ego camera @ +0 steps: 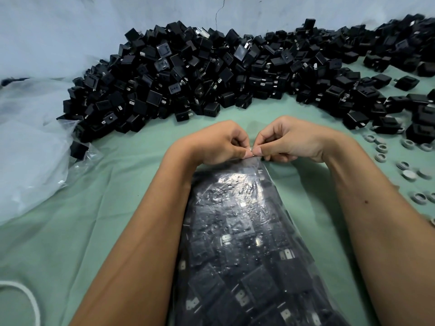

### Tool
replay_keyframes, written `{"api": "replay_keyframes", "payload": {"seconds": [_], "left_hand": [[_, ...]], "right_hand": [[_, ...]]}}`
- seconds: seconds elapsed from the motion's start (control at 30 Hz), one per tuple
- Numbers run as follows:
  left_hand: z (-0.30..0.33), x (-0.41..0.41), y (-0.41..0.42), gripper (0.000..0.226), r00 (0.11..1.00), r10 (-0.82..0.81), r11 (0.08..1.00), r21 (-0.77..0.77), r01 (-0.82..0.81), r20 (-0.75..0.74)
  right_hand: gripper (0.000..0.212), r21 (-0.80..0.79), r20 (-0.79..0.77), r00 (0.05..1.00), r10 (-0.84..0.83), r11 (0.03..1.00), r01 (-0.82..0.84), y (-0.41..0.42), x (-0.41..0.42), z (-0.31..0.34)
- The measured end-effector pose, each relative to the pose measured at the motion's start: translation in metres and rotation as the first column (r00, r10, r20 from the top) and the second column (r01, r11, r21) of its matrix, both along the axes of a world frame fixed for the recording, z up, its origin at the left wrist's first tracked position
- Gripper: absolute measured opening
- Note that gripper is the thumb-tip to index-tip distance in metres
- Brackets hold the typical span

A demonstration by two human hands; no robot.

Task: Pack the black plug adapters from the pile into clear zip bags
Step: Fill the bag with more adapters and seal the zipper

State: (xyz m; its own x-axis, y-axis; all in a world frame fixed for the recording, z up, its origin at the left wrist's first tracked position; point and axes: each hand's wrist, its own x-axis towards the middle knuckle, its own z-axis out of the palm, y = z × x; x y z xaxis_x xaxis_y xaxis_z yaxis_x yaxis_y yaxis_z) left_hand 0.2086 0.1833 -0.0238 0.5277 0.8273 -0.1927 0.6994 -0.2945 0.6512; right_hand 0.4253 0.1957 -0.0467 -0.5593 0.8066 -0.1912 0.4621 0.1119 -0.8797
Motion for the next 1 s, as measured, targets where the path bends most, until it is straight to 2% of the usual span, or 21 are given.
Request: {"api": "replay_keyframes", "payload": {"seconds": [0.13, 0.37, 0.57, 0.8, 1.0], "left_hand": [[-0.002, -0.001, 0.001, 0.018, 1.0, 0.009, 1.0, 0.007, -0.009, 0.029], [0.001, -0.017, 0.0, 0.011, 0.997, 0.019, 0.995, -0.095, -0.012, 0.068], [0.0, -0.013, 0.002, 0.017, 1.0, 0.011, 0.999, -0.047, -0.01, 0.022], [-0.001, -0.012, 0.002, 0.015, 0.999, 0.007, 1.0, -0.03, -0.006, 0.041], [-0.004, -0.012, 0.003, 0.015, 0.996, 0.043, 0.998, -0.043, -0.04, 0.077]], "right_hand": [[0.015, 0.052, 0.003, 1.0, 0.029, 0.998, -0.029, 0.001, 0.001, 0.001], [0.016, 0.106, 0.049, 0.998, 0.036, 0.994, -0.041, 0.0, -0.001, 0.001], [0.014, 0.055, 0.043, 0.998, 0.038, 0.998, -0.041, 0.001, -0.005, 0.003], [0.017, 0.161, 0.063, 0.996, 0.061, 0.984, -0.07, -0.002, -0.01, 0.004], [0.012, 0.161, 0.049, 0.999, 0.024, 0.986, -0.032, -0.002, -0.012, 0.001]]}}
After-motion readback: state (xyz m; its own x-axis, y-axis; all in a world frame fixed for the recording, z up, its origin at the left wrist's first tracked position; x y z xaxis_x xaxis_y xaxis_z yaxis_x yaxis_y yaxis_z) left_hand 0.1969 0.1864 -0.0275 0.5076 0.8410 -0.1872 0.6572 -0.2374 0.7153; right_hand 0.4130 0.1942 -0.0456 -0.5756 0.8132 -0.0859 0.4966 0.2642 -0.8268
